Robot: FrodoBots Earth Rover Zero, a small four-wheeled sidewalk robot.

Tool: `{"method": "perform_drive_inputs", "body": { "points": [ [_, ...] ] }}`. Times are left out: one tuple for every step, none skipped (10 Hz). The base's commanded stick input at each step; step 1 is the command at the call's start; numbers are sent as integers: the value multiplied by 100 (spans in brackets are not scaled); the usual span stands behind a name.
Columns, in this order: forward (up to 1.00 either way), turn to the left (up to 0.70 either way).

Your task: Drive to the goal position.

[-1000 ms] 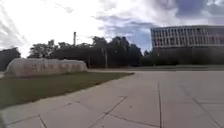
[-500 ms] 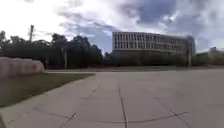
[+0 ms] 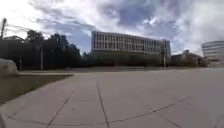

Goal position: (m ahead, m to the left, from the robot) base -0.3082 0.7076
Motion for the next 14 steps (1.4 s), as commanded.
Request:
{"method": "perform_drive_inputs", "body": {
  "points": [
    [0, -70],
    [0, -70],
    [0, -70],
    [0, -70],
    [0, -70],
    [0, -70],
    [0, -70],
    [0, -70],
    [0, -70],
    [0, -70],
    [0, -58],
    [0, 0],
    [0, 0],
    [0, 0]
  ]
}}
